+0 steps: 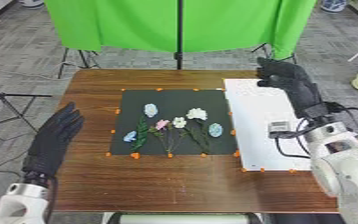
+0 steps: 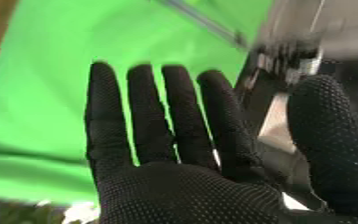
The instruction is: Arrange flowers
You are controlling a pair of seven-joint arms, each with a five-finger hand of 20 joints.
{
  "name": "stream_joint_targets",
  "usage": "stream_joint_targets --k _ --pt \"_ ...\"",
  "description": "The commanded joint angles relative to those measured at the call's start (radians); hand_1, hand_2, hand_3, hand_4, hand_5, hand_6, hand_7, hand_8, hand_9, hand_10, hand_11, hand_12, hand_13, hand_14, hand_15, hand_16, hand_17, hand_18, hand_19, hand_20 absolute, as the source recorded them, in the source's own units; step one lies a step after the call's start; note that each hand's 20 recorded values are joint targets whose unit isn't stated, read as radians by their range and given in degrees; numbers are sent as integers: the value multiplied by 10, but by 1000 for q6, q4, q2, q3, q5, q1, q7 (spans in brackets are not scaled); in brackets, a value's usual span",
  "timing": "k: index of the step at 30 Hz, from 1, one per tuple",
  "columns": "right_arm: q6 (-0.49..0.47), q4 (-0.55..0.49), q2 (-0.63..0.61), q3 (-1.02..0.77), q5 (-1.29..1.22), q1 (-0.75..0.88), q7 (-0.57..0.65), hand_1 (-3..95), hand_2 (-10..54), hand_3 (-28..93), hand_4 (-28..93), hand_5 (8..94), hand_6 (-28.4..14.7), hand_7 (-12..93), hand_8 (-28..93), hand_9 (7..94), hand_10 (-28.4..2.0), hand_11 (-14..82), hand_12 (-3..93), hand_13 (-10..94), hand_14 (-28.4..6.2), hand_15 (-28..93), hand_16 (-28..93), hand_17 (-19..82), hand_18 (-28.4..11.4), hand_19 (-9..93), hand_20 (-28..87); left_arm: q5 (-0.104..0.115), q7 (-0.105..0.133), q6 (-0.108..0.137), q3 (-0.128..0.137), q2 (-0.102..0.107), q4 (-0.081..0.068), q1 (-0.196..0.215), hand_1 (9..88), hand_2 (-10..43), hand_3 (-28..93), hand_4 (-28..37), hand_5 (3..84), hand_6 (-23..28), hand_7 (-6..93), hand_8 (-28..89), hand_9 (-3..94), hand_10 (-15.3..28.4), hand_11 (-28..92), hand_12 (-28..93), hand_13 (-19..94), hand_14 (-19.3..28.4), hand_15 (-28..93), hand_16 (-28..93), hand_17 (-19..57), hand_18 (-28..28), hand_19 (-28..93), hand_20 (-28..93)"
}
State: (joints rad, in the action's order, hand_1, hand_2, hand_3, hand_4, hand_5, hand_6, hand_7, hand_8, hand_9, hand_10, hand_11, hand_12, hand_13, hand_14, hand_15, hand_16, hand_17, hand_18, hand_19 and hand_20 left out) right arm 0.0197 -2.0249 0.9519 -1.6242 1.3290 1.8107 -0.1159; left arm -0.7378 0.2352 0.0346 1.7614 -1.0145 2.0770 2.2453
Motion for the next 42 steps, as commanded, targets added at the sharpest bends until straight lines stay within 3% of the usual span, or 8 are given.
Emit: stream_joint_targets --k 1,11,15,26,31,34,37,42 --pt "-215 -50 167 -173 -341 217 138 123 46 892 -256 341 -27 97 -96 342 -119 59 180 253 -135 61 246 61 -232 382 166 -6 -4 36 -34 -63 1 -8 266 8 705 -283 222 25 183 -110 187 88 133 176 110 92 245 14 -138 162 428 12" --pt "-245 -59 212 -192 -244 230 183 101 -32 823 -282 300 -46 67 -85 314 -115 47 194 227 -113 21 319 19 -211 384 171 -21 -44 10 -54 -110 -9 -17 275 -9 610 -283 222 24 174 -105 183 83 109 197 107 86 207 41 -158 174 414 28" --pt "-186 -59 226 -159 -249 221 136 97 -31 825 -282 288 -44 69 -84 300 -113 44 197 215 -112 9 334 7 -209 380 170 -25 -12 11 -64 -86 -15 -47 257 -20 646 -283 219 24 160 -99 177 84 96 199 105 83 192 46 -156 165 408 31" --pt "-125 -64 213 -141 -259 226 111 107 -31 841 -282 298 -44 101 -91 303 -116 60 208 227 -110 5 363 -1 -213 394 181 -23 -19 -2 -90 -109 -30 -69 246 -14 682 -283 227 32 155 -97 180 85 102 198 113 88 206 42 -143 153 414 37" --pt "-131 -66 226 -129 -287 235 137 110 -30 844 -283 288 -40 100 -94 300 -116 60 205 227 -109 3 366 -1 -213 394 181 -44 -57 -5 -77 -135 -21 -56 249 -6 683 -283 229 31 161 -97 182 86 110 198 115 91 224 41 -142 159 423 40" --pt "-153 -67 218 -136 -264 231 134 112 -27 842 -283 281 -39 100 -93 294 -117 57 206 224 -108 0 368 -2 -212 392 181 -53 -80 -48 -58 -132 -24 -50 249 -4 684 -283 232 32 163 -98 185 87 112 196 117 93 229 38 -141 160 425 40" --pt "-110 -73 207 -147 -269 242 128 113 -22 842 -283 281 -39 100 -93 294 -120 58 207 225 -108 -2 371 -3 -212 392 181 -53 -83 -63 -89 -134 -51 -108 250 -1 682 -283 233 32 164 -100 186 87 114 193 118 93 235 34 -141 161 427 39" --pt "-118 -63 233 -121 -300 237 144 116 -20 841 -283 286 -41 104 -93 298 -124 62 208 226 -110 3 375 -1 -212 397 185 -38 -97 -66 -99 -161 -58 -89 249 0 685 -283 233 32 164 -100 187 87 118 191 118 96 243 30 -141 162 430 39"
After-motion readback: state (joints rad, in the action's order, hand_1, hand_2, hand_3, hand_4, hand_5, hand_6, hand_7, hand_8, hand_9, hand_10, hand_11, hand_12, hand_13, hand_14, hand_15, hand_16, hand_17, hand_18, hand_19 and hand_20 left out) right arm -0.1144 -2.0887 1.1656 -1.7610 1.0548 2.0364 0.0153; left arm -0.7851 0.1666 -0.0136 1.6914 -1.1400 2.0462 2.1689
